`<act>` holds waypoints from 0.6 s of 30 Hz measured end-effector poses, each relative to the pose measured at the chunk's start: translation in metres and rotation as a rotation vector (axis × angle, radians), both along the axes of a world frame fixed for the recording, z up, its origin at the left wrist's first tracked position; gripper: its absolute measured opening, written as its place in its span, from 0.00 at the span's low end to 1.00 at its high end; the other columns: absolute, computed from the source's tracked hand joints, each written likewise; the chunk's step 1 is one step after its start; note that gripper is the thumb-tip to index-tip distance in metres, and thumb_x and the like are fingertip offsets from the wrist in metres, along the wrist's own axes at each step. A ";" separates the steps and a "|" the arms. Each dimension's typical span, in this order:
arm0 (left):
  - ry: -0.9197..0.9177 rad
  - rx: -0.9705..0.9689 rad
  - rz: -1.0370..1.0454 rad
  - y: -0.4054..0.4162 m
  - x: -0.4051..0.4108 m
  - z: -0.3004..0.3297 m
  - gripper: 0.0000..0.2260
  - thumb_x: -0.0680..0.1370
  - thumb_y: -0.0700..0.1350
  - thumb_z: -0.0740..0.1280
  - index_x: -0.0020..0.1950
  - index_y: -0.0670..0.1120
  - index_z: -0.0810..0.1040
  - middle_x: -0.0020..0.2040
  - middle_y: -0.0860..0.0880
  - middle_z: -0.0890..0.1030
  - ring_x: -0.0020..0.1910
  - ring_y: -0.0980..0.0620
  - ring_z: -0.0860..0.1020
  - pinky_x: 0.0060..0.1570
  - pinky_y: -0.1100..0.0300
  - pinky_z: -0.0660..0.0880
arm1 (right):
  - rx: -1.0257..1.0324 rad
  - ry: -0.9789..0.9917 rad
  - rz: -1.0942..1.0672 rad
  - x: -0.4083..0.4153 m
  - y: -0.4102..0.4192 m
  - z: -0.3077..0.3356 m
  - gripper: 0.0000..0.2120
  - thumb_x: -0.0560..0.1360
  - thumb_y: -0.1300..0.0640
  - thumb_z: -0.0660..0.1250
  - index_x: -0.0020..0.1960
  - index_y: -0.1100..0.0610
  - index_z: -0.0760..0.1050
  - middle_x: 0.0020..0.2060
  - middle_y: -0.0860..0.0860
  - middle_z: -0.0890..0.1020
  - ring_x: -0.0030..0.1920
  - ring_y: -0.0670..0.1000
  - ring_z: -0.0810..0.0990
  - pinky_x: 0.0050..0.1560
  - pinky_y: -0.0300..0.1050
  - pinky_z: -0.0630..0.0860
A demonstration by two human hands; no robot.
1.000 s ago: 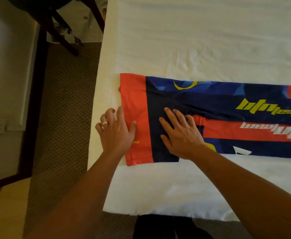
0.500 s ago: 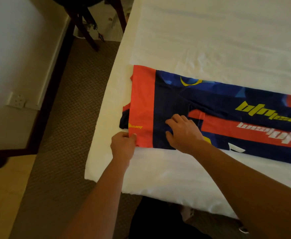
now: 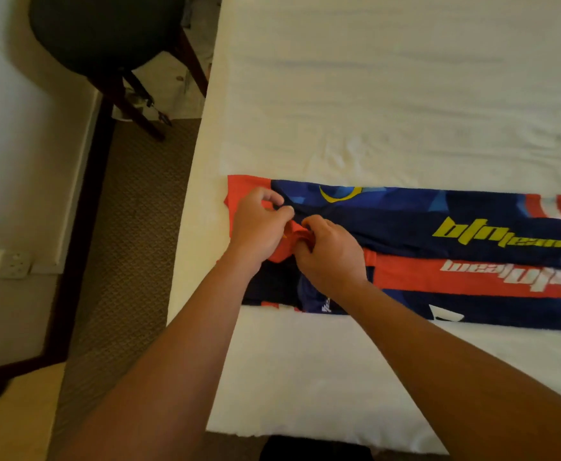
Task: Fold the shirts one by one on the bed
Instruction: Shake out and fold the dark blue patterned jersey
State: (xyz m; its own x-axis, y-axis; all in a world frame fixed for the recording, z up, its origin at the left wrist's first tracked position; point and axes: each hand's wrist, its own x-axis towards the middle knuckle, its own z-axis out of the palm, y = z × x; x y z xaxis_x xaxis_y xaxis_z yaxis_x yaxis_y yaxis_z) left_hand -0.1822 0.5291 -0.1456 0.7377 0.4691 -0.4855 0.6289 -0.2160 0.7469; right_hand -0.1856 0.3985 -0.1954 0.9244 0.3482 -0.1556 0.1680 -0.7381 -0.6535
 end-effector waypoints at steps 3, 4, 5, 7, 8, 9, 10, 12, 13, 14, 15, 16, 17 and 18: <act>-0.063 0.000 -0.085 0.009 0.033 -0.011 0.04 0.79 0.44 0.70 0.52 0.45 0.79 0.41 0.48 0.83 0.36 0.58 0.80 0.36 0.64 0.74 | 0.156 0.217 -0.271 0.031 -0.008 -0.004 0.10 0.76 0.59 0.63 0.36 0.57 0.73 0.30 0.51 0.76 0.31 0.50 0.73 0.32 0.50 0.68; -0.056 0.029 -0.120 0.014 0.039 -0.017 0.04 0.79 0.45 0.69 0.51 0.45 0.79 0.41 0.49 0.83 0.38 0.56 0.80 0.39 0.62 0.74 | 0.192 0.284 -0.378 0.037 -0.014 -0.007 0.11 0.76 0.60 0.62 0.34 0.57 0.71 0.29 0.51 0.75 0.30 0.49 0.69 0.32 0.49 0.66; -0.029 0.064 -0.176 0.021 0.047 -0.026 0.05 0.78 0.46 0.69 0.52 0.47 0.79 0.43 0.51 0.82 0.41 0.55 0.80 0.42 0.60 0.75 | 0.221 0.339 -0.490 0.046 -0.019 -0.013 0.12 0.76 0.61 0.62 0.33 0.57 0.70 0.28 0.50 0.73 0.30 0.49 0.67 0.31 0.48 0.64; 0.089 0.187 -0.352 0.037 0.053 -0.043 0.09 0.78 0.51 0.69 0.57 0.52 0.79 0.51 0.55 0.81 0.52 0.54 0.79 0.54 0.54 0.76 | 0.273 0.434 -0.703 0.055 -0.029 -0.025 0.10 0.74 0.62 0.61 0.34 0.56 0.69 0.28 0.50 0.70 0.31 0.50 0.66 0.32 0.47 0.63; 0.150 0.262 -0.453 0.045 0.052 -0.049 0.12 0.77 0.54 0.69 0.60 0.55 0.78 0.55 0.56 0.81 0.57 0.52 0.78 0.60 0.50 0.74 | 0.295 0.466 -0.792 0.057 -0.033 -0.029 0.09 0.73 0.61 0.61 0.34 0.56 0.69 0.29 0.50 0.69 0.32 0.51 0.66 0.32 0.48 0.63; 0.203 0.343 -0.551 0.053 0.053 -0.055 0.15 0.76 0.57 0.68 0.62 0.57 0.77 0.58 0.57 0.80 0.61 0.51 0.77 0.64 0.47 0.71 | 0.309 0.487 -0.862 0.061 -0.036 -0.033 0.09 0.72 0.61 0.61 0.34 0.55 0.68 0.29 0.50 0.68 0.33 0.52 0.66 0.33 0.49 0.63; 0.240 0.426 -0.633 0.060 0.053 -0.059 0.17 0.76 0.59 0.67 0.64 0.58 0.77 0.61 0.56 0.79 0.64 0.50 0.75 0.66 0.46 0.67 | 0.310 0.499 -0.896 0.064 -0.037 -0.035 0.09 0.73 0.59 0.62 0.34 0.55 0.67 0.29 0.49 0.67 0.34 0.52 0.65 0.34 0.49 0.63; 0.273 0.568 -0.746 0.069 0.051 -0.063 0.21 0.77 0.62 0.65 0.67 0.58 0.74 0.65 0.55 0.75 0.67 0.48 0.72 0.66 0.45 0.63 | 0.246 0.493 -0.854 0.068 -0.038 -0.036 0.12 0.75 0.54 0.65 0.35 0.58 0.68 0.30 0.50 0.68 0.34 0.51 0.66 0.34 0.49 0.64; 0.279 0.610 -0.774 0.073 0.052 -0.064 0.22 0.77 0.63 0.65 0.69 0.58 0.73 0.66 0.54 0.73 0.68 0.47 0.69 0.66 0.45 0.61 | 0.192 0.478 -0.803 0.069 -0.038 -0.035 0.14 0.76 0.52 0.66 0.37 0.60 0.70 0.31 0.51 0.70 0.33 0.51 0.67 0.33 0.49 0.65; 0.284 0.639 -0.790 0.076 0.053 -0.065 0.22 0.77 0.63 0.64 0.69 0.58 0.72 0.67 0.54 0.72 0.69 0.46 0.68 0.65 0.45 0.59 | 0.140 0.461 -0.754 0.072 -0.038 -0.035 0.16 0.77 0.50 0.66 0.38 0.61 0.70 0.32 0.51 0.71 0.33 0.51 0.68 0.33 0.49 0.66; 0.292 0.664 -0.803 0.078 0.054 -0.065 0.21 0.77 0.62 0.64 0.69 0.58 0.72 0.68 0.53 0.71 0.69 0.46 0.67 0.65 0.45 0.59 | 0.098 0.446 -0.716 0.074 -0.037 -0.034 0.17 0.78 0.50 0.66 0.39 0.61 0.70 0.32 0.51 0.73 0.32 0.51 0.69 0.33 0.49 0.67; 0.301 0.690 -0.821 0.081 0.057 -0.065 0.20 0.78 0.62 0.64 0.68 0.58 0.73 0.67 0.54 0.72 0.69 0.45 0.66 0.65 0.45 0.58 | 0.069 0.435 -0.699 0.077 -0.037 -0.034 0.17 0.79 0.49 0.65 0.38 0.61 0.69 0.31 0.52 0.73 0.32 0.51 0.69 0.33 0.49 0.66; 0.312 0.714 -0.839 0.083 0.059 -0.066 0.17 0.78 0.61 0.64 0.65 0.58 0.74 0.66 0.54 0.73 0.69 0.45 0.66 0.64 0.44 0.58 | 0.048 0.431 -0.691 0.080 -0.036 -0.034 0.18 0.80 0.50 0.64 0.37 0.59 0.67 0.31 0.52 0.72 0.31 0.51 0.69 0.32 0.49 0.65; 0.317 0.734 -0.850 0.085 0.061 -0.066 0.14 0.78 0.60 0.64 0.61 0.58 0.76 0.63 0.54 0.74 0.68 0.45 0.66 0.64 0.44 0.57 | 0.030 0.431 -0.683 0.082 -0.036 -0.034 0.18 0.80 0.50 0.63 0.36 0.58 0.65 0.30 0.51 0.71 0.31 0.51 0.68 0.31 0.48 0.64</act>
